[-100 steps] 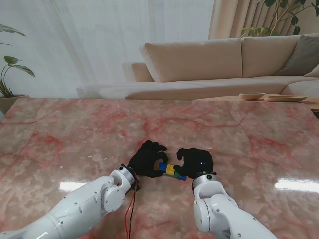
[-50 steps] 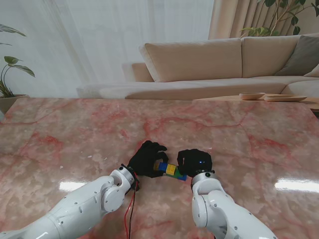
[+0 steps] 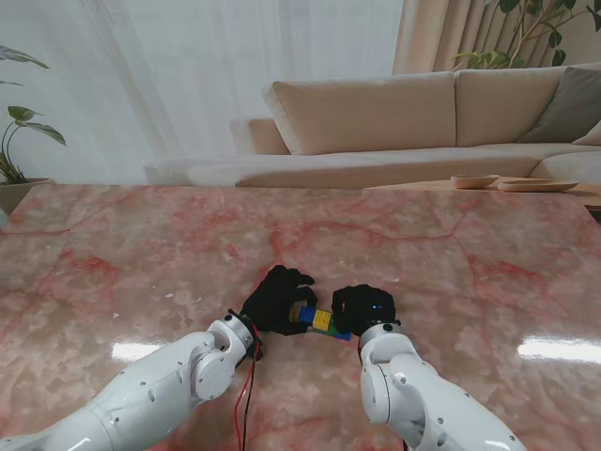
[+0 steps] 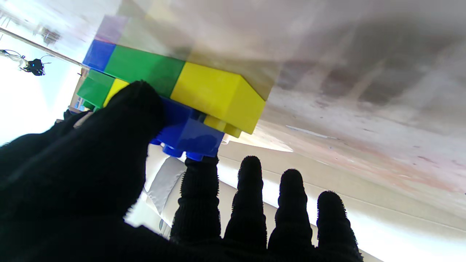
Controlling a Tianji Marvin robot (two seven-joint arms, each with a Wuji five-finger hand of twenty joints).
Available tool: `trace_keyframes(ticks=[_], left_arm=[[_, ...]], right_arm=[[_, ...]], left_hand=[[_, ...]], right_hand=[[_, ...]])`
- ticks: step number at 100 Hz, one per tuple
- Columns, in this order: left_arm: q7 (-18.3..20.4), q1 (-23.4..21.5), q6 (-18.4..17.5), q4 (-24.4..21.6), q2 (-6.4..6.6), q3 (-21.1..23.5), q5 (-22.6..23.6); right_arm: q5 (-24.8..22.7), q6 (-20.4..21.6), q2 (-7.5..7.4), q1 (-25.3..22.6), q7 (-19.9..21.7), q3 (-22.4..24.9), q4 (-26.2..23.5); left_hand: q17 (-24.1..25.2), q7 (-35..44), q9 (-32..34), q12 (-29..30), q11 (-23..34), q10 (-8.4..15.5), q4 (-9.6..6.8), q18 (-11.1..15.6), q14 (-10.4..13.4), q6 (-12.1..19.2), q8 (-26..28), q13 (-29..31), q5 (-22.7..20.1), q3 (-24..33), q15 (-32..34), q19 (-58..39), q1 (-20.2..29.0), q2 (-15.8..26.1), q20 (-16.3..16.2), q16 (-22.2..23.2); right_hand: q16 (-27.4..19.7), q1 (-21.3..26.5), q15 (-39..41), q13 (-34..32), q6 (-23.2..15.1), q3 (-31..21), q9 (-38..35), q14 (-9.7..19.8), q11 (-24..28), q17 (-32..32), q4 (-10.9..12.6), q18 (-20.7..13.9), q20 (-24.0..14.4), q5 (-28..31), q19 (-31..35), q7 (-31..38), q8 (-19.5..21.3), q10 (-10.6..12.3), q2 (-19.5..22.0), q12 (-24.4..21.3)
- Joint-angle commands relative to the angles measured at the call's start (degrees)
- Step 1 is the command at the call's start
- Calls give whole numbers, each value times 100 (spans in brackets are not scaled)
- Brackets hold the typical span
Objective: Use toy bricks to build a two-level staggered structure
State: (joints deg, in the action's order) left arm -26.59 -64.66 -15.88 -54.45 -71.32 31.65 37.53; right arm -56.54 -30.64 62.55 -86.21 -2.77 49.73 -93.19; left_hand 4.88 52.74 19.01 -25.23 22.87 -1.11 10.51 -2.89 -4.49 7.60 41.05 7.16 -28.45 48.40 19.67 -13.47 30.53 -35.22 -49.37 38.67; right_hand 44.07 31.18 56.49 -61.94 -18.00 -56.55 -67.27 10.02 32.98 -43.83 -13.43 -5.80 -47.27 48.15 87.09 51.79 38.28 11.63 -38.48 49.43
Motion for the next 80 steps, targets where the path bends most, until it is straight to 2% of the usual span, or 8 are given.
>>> trace_keyframes(ticks=[1, 14, 49, 80], left_arm=[[106, -261, 30, 290, 59, -108, 42], [110, -267, 33, 281, 62, -105, 45], [136, -293, 34, 238, 88, -81, 67], [160, -310, 47, 196, 115, -56, 97]], right_arm=[[46, 6, -13, -70, 145, -44, 145], [47, 26, -30, -75, 200, -78, 184], [157, -49, -103, 38, 609, -255, 356], [333, -46, -126, 237, 753, -448, 650]], left_hand=[[40, 102, 51, -31, -85, 83, -260, -1, -69, 90, 124, 93, 129, 92, -85, 46, -225, 156, 56, 1], [40, 103, 55, -31, -84, 90, -256, 0, -71, 94, 124, 95, 123, 87, -84, 44, -221, 154, 55, 0], [42, 95, 54, -30, -84, 91, -259, -2, -72, 92, 118, 93, 134, 92, -83, 41, -220, 160, 50, 0], [41, 9, 45, -27, -89, 93, -327, 3, -70, 60, 76, 89, 149, 129, -88, 44, -261, 202, 53, -3]], right_hand=[[90, 143, 39, -246, -86, -69, -268, 23, -52, -85, -211, -15, 70, 192, 346, -15, -182, -132, -169, -6], [102, 166, 60, -272, -84, -65, -329, 13, -83, -105, -213, -20, 53, 229, 400, 8, -220, -49, -185, -18], [119, 239, 126, -379, 22, -11, -482, -45, -151, -173, -201, 11, 22, 366, 516, 59, -383, -155, -209, -105], [111, 258, 119, -401, -17, -18, -518, -22, -203, -196, -191, 0, 32, 380, 525, 82, -479, -148, -222, -161]])
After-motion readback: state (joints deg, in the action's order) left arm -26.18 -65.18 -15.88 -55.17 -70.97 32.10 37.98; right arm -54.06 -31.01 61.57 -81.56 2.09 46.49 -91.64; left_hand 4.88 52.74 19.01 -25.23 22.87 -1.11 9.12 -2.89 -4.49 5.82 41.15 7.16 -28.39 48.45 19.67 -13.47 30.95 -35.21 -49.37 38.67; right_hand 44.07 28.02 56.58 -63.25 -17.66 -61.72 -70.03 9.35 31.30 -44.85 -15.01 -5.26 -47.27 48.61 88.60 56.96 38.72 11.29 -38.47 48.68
